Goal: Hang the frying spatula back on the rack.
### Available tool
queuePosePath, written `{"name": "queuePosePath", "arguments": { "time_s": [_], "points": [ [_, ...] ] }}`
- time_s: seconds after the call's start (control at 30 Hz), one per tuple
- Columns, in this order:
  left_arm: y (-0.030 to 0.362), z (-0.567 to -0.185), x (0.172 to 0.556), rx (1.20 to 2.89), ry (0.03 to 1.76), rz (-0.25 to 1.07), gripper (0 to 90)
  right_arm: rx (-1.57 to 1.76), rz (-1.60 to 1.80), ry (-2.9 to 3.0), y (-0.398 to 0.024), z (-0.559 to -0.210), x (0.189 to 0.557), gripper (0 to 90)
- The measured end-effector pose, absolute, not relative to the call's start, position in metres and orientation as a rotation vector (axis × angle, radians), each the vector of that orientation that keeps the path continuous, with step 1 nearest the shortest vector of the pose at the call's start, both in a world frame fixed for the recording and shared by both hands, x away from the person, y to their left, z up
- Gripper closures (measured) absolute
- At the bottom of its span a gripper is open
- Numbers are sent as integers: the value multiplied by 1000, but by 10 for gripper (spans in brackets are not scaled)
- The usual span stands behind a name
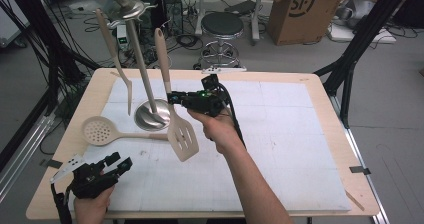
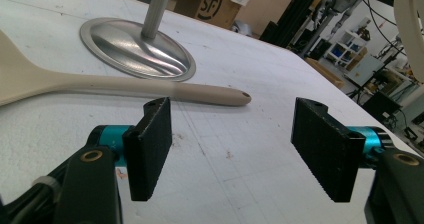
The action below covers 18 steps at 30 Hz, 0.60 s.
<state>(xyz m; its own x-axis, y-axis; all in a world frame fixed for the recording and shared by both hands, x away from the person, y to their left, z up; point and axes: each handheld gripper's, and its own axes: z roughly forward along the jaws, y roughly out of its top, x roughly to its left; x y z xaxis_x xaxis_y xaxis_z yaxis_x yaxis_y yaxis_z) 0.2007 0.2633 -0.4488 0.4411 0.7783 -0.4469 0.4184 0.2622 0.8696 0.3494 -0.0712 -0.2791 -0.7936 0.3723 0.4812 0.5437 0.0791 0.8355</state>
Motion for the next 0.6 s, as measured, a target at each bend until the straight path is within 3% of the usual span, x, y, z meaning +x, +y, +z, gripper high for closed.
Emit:
{"name": "queuePosePath", "arguments": {
  "time_s": [0.6],
  "points": [
    [265,-449,198,1359,1177,343,333,-901,-1823,-2183,-60,-266,352,787]
  ]
}}
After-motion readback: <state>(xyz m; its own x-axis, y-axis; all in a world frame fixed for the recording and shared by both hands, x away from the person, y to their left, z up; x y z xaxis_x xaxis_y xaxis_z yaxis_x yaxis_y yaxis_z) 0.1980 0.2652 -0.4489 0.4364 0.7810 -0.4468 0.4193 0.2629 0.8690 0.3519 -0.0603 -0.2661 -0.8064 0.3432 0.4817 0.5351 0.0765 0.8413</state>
